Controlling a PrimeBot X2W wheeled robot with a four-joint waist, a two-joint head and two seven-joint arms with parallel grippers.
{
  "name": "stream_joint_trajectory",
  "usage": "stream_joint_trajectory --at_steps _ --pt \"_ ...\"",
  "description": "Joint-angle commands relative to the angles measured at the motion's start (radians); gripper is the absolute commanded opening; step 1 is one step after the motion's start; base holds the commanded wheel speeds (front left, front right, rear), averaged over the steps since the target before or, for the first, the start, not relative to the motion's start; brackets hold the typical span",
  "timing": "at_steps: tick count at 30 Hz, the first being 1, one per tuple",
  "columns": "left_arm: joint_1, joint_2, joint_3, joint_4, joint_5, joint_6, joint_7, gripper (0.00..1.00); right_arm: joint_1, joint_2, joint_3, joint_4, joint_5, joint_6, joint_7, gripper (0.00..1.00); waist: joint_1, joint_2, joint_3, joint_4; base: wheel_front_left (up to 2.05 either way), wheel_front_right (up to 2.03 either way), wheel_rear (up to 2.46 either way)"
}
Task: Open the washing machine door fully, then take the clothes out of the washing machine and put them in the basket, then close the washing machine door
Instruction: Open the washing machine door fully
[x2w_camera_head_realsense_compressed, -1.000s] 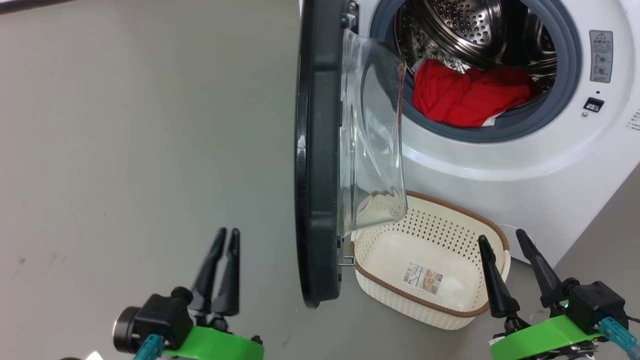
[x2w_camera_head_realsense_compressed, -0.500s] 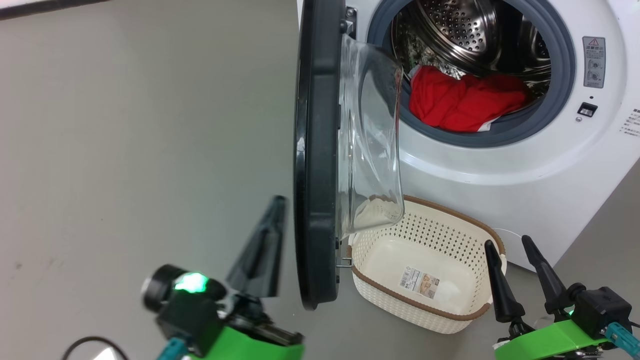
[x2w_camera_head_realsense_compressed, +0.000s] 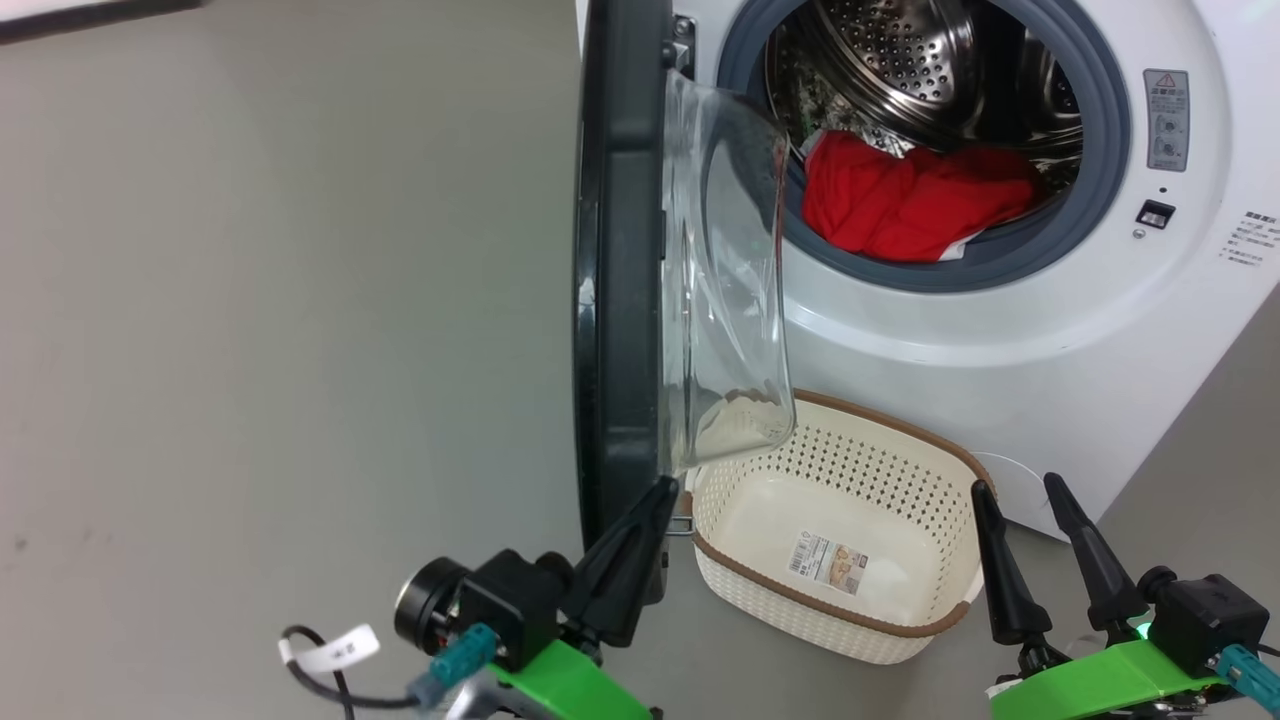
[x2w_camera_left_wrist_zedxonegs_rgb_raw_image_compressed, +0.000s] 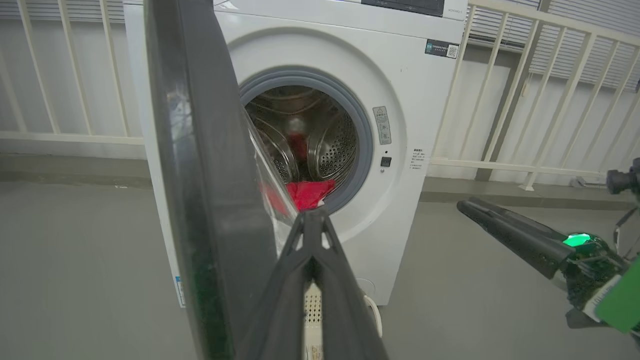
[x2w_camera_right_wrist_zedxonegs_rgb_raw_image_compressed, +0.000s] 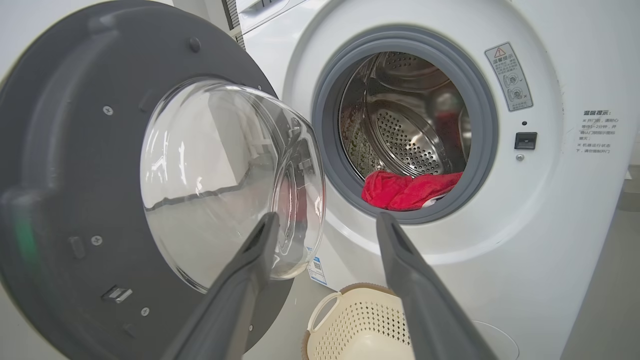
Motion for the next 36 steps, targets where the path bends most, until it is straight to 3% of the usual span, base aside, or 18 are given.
stream_joint_trajectory --at_steps 1,8,17,27,36 --pt "-0.049 0.005 0.033 0.003 -0.025 -0.007 -0.011 0.0 -0.024 -0.009 0.028 -0.021 0.008 0.006 -0.009 1.0 0.0 0.0 0.001 -0.004 0.0 0.0 0.0" --pt "-0.103 0.002 0.008 0.155 -0.056 -0.012 -0.062 0.0 -0.021 -0.009 0.027 -0.008 0.019 0.006 -0.009 1.0 0.0 0.0 -0.011 -0.013 0.0 0.0 0.0" --pt "-0.161 0.002 -0.037 0.25 -0.091 0.005 -0.096 0.0 -0.02 -0.009 0.027 -0.002 0.029 0.006 -0.009 1.0 0.0 0.0 -0.02 -0.015 0.0 0.0 0.0" --pt "-0.194 0.003 -0.031 0.319 -0.096 0.059 -0.109 0.0 -0.02 -0.009 0.026 0.0 0.037 0.006 -0.009 1.0 0.0 0.0 -0.018 -0.013 0.0 0.0 0.0" --pt "-0.185 0.015 0.031 0.313 -0.12 0.105 -0.123 0.0 -0.023 -0.009 0.033 0.005 0.039 0.006 -0.009 1.0 0.0 0.0 -0.009 0.008 0.0 0.0 0.0"
